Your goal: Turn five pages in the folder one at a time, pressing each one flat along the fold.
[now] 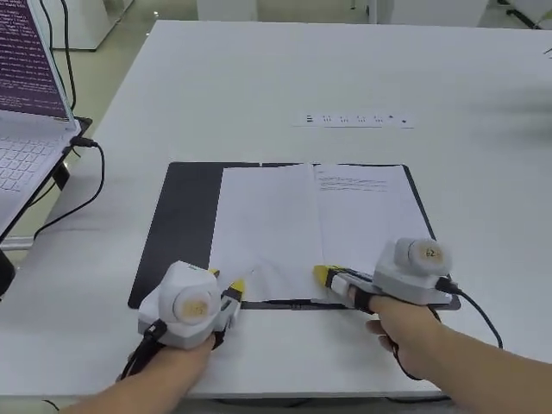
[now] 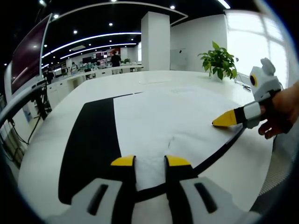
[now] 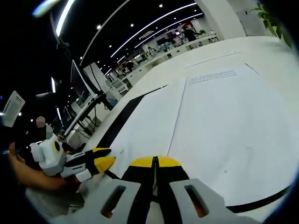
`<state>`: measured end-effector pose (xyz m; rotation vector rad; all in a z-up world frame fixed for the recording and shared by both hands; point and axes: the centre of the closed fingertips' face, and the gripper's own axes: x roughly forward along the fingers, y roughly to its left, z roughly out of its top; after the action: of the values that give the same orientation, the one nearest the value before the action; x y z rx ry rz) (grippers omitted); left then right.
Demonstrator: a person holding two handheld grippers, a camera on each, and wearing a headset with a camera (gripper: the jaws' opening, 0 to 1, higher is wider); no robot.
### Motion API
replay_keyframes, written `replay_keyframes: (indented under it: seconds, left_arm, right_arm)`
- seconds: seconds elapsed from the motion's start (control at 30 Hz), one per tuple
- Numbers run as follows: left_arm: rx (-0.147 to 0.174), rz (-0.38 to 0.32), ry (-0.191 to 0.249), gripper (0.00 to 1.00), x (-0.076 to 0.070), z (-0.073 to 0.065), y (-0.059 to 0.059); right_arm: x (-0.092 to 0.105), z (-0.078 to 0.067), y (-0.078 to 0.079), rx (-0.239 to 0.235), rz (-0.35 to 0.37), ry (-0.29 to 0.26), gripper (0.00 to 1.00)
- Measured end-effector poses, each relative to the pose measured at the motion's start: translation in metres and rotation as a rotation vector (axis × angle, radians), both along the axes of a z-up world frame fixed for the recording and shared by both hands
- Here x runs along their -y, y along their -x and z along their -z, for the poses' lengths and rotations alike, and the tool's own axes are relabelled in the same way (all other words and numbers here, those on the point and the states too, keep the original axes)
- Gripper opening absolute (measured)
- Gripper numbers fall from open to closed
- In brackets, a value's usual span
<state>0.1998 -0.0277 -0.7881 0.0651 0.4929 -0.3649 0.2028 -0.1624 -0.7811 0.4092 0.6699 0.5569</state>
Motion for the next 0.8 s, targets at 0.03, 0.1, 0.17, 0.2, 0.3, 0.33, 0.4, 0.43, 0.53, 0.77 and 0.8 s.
replay_keyframes:
  seconds: [0.03, 0.1, 0.17, 0.2, 0.3, 0.33, 0.4, 0.43, 0.53, 0.77, 0.8]
  left_arm:
    - [-0.001, 0.000, -0.001, 0.23, 0.000, 0.000, 0.000]
    - [-0.004, 0.000, -0.002, 0.23, 0.000, 0.000, 0.000]
    - [-0.005, 0.000, -0.002, 0.23, 0.000, 0.000, 0.001]
    - [-0.006, -0.001, -0.001, 0.23, 0.000, -0.001, 0.001]
    - [-0.007, -0.002, 0.000, 0.23, 0.000, -0.001, 0.001]
    - [-0.008, -0.003, -0.001, 0.23, 0.000, -0.001, 0.001]
    - [-0.010, -0.003, -0.001, 0.23, 0.000, -0.001, 0.001]
    - [-0.011, -0.003, -0.001, 0.23, 0.000, -0.001, 0.001]
    - [-0.013, -0.005, 0.001, 0.23, 0.000, -0.001, 0.001]
    - [-0.057, -0.017, -0.005, 0.23, 0.000, -0.002, -0.001]
    - [-0.076, -0.007, -0.012, 0.25, 0.002, -0.002, -0.001]
  right_arm:
    - [-0.001, 0.000, 0.005, -0.006, -0.006, -0.002, 0.00]
    - [-0.001, 0.001, 0.015, -0.016, -0.019, -0.002, 0.00]
    - [-0.002, 0.001, 0.025, -0.030, -0.028, -0.007, 0.00]
    - [-0.002, 0.001, 0.028, -0.038, -0.032, -0.010, 0.00]
    - [0.001, 0.002, 0.040, -0.050, -0.036, -0.013, 0.00]
    - [0.001, 0.002, 0.043, -0.055, -0.039, -0.014, 0.00]
    - [0.002, 0.001, 0.049, -0.075, -0.037, -0.021, 0.00]
    - [0.002, 0.001, 0.051, -0.090, -0.035, -0.021, 0.00]
    - [0.001, -0.008, 0.059, -0.096, -0.044, -0.037, 0.00]
    - [0.009, -0.048, 0.065, -0.085, 0.034, -0.110, 0.00]
    - [0.012, -0.052, 0.066, -0.088, 0.047, -0.116, 0.00]
